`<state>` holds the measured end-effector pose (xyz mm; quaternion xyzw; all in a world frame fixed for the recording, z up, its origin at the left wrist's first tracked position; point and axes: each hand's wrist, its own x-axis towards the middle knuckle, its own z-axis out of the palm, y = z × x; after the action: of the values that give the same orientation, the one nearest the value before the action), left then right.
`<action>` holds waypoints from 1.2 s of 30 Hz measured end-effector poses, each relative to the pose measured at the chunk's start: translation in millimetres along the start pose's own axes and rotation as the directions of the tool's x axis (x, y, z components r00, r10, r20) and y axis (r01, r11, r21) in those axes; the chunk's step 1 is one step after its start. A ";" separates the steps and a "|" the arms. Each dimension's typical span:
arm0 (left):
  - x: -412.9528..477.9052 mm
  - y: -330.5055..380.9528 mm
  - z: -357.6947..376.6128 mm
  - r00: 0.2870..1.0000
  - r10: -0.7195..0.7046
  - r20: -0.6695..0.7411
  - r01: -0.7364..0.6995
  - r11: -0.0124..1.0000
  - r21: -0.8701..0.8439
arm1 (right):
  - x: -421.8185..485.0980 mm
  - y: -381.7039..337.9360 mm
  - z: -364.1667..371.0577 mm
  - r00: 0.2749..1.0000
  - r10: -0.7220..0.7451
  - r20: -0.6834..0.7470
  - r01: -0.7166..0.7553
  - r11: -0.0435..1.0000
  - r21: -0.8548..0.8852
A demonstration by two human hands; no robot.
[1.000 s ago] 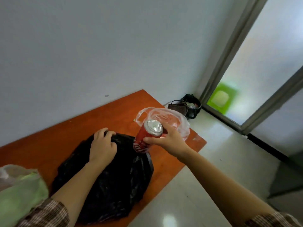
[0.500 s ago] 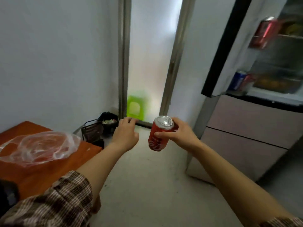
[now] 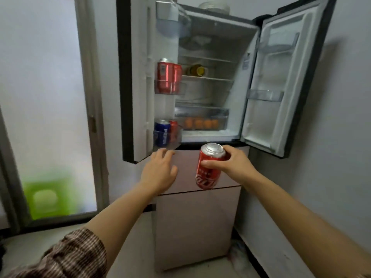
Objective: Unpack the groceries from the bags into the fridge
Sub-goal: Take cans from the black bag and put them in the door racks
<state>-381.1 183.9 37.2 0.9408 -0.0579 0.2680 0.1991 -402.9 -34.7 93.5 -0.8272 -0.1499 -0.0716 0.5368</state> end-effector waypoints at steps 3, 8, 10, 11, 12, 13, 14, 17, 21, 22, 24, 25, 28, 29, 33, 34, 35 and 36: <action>81.2 23.6 30.5 0.996 0.094 -0.002 -0.094 0.995 -0.015 | 57.6 11.2 -44.2 0.994 -0.005 -0.106 0.000 0.999 -0.043; 192.0 67.3 72.2 0.984 0.177 0.027 -0.174 0.982 -0.080 | 132.6 25.3 -97.8 0.969 -0.009 -0.248 -0.009 0.997 -0.073; 229.2 86.2 90.0 0.979 0.199 0.037 -0.193 0.972 -0.131 | 158.6 31.4 -119.2 0.957 -0.010 -0.290 -0.011 0.998 -0.069; 246.1 96.3 97.9 0.977 0.211 0.033 -0.203 0.967 -0.156 | 170.9 33.3 -130.6 0.950 -0.013 -0.312 -0.010 0.997 -0.075; 262.8 107.0 106.0 0.974 0.223 0.029 -0.215 0.961 -0.172 | 183.7 35.2 -143.2 0.943 -0.020 -0.333 -0.010 0.996 -0.087; 278.8 118.2 114.1 0.972 0.233 0.024 -0.225 0.957 -0.180 | 196.9 36.6 -157.1 0.935 -0.027 -0.353 -0.009 0.995 -0.101; 294.3 129.5 121.8 0.971 0.238 0.018 -0.231 0.954 -0.191 | 210.4 37.0 -172.1 0.928 -0.038 -0.369 -0.007 0.993 -0.120; 336.9 160.9 146.8 0.966 0.257 -0.003 -0.250 0.940 -0.232 | 249.9 31.1 -218.5 0.907 -0.088 -0.412 0.033 0.990 -0.139; 389.0 200.5 174.8 0.951 0.304 -0.051 -0.306 0.907 -0.291 | 306.8 12.8 -273.5 0.875 -0.166 -0.455 0.138 0.986 -0.095; 402.3 209.6 179.5 0.949 0.311 -0.060 -0.314 0.898 -0.307 | 322.0 9.2 -285.3 0.864 -0.189 -0.466 0.161 0.982 -0.099; 430.5 225.8 186.4 0.945 0.317 -0.081 -0.324 0.874 -0.362 | 352.5 3.4 -305.7 0.853 -0.226 -0.471 0.190 0.974 -0.124; 444.6 232.6 189.2 0.946 0.312 -0.088 -0.320 0.859 -0.400 | 367.8 2.2 -314.7 0.851 -0.238 -0.468 0.192 0.971 -0.144; 480.6 246.6 198.0 0.966 0.250 -0.065 -0.247 0.824 -0.510 | 411.7 7.7 -334.2 0.855 -0.216 -0.472 0.145 0.973 -0.182; 488.7 248.9 201.8 0.972 0.231 -0.048 -0.221 0.818 -0.531 | 425.1 12.0 -337.7 0.858 -0.192 -0.477 0.111 0.975 -0.192; 501.0 253.0 221.9 0.973 0.228 -0.035 -0.208 0.801 -0.562 | 463.9 33.7 -346.7 0.869 -0.128 -0.478 -0.035 0.948 -0.317; 501.4 254.2 225.7 0.972 0.229 -0.061 -0.222 0.791 -0.570 | 470.1 39.5 -349.3 0.876 -0.110 -0.470 -0.063 0.939 -0.337; 501.3 255.6 228.0 0.969 0.228 -0.091 -0.238 0.784 -0.573 | 476.0 45.2 -352.0 0.882 -0.092 -0.462 -0.087 0.933 -0.350; 501.5 257.6 229.4 0.967 0.226 -0.119 -0.253 0.782 -0.570 | 480.7 50.7 -355.0 0.888 -0.077 -0.453 -0.104 0.927 -0.361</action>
<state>99.9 -145.7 211.9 0.8139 -0.2513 0.2812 0.4420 82.9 -294.5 330.6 -0.8747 0.0037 -0.2888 0.3892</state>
